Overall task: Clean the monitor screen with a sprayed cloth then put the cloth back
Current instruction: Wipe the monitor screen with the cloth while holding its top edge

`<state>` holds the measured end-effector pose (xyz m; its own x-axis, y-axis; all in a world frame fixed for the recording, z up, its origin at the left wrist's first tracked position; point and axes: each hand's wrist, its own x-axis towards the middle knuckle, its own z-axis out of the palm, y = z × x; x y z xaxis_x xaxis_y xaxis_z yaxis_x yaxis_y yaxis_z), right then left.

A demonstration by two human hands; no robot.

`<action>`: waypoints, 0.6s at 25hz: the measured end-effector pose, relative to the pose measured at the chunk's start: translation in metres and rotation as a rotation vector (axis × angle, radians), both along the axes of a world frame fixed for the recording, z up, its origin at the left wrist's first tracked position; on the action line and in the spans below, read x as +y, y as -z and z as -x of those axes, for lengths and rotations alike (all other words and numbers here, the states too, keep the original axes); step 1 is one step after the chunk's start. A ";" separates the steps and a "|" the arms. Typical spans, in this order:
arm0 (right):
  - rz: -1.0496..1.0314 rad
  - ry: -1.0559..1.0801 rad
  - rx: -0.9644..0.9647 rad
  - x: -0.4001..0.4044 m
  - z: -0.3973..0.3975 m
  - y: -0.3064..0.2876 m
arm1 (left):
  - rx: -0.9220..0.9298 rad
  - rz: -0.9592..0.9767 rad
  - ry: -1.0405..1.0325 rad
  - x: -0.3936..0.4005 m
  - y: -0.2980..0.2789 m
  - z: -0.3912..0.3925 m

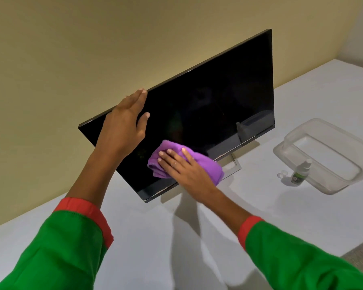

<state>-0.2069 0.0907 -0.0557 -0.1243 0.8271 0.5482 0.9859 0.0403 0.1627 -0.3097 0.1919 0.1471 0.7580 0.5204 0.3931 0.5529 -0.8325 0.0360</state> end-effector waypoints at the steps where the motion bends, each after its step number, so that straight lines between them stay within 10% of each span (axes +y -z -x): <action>1: 0.004 0.037 0.009 0.000 -0.015 -0.003 | -0.005 -0.012 -0.025 -0.001 0.003 0.003; 15: 0.054 -0.212 -0.437 0.000 -0.041 0.023 | -0.197 -0.053 -0.221 0.009 0.022 0.075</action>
<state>-0.1656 0.0903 -0.0791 -0.5019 0.7843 0.3646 0.7950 0.2523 0.5517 -0.3847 0.2009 0.1251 0.5348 0.6394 0.5524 0.7079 -0.6960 0.1203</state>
